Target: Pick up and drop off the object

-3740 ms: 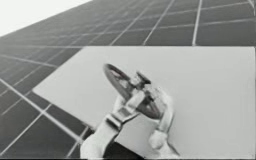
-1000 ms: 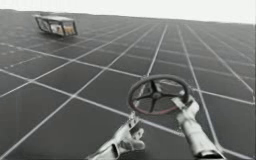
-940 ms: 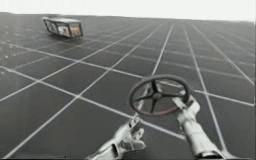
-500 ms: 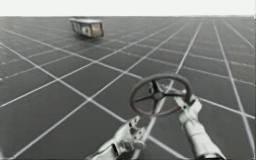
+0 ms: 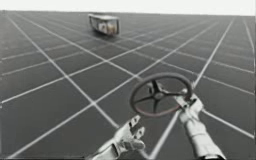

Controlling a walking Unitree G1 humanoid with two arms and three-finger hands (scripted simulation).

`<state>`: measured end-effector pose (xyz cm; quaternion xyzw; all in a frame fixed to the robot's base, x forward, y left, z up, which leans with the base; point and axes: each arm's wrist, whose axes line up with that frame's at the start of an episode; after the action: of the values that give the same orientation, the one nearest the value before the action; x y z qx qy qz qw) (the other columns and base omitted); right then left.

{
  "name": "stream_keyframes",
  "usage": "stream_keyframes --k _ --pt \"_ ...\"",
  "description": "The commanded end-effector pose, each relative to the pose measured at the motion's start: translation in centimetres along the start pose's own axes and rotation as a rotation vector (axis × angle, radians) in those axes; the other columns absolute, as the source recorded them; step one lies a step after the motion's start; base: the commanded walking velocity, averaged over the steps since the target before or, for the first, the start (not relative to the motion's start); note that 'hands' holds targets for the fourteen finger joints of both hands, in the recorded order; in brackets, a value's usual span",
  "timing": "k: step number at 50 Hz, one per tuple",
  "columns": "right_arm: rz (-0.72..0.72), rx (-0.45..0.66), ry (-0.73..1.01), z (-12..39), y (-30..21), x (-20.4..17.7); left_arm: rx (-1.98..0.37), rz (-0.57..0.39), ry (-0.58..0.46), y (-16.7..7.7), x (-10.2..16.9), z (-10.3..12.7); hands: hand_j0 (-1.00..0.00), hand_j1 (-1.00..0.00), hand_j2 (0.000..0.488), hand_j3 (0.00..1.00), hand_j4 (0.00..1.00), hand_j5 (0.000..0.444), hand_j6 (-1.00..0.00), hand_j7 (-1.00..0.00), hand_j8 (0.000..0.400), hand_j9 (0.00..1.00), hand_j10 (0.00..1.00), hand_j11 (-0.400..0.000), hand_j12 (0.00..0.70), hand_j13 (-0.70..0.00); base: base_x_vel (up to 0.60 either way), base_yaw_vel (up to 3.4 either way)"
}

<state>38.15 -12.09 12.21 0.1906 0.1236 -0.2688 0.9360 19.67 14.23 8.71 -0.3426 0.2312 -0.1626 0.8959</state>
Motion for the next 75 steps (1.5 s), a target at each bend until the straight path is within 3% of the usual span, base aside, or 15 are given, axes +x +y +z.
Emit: stream_keyframes --k 1,75 --pt "0.038 0.003 -0.020 0.53 1.39 -0.60 -0.014 0.001 -0.015 0.39 -0.34 -0.02 0.00 0.00 0.000 1.00 1.00 0.000 0.00 0.00 0.000 1.00 1.00 -0.400 0.000 -0.700 0.47 0.31" --pt "0.038 0.003 -0.020 0.53 1.39 -0.60 -0.014 0.001 -0.015 0.39 -0.34 -0.02 0.00 0.00 0.000 1.00 1.00 0.000 0.00 0.00 0.000 1.00 1.00 -0.400 0.000 -0.700 0.50 0.21"
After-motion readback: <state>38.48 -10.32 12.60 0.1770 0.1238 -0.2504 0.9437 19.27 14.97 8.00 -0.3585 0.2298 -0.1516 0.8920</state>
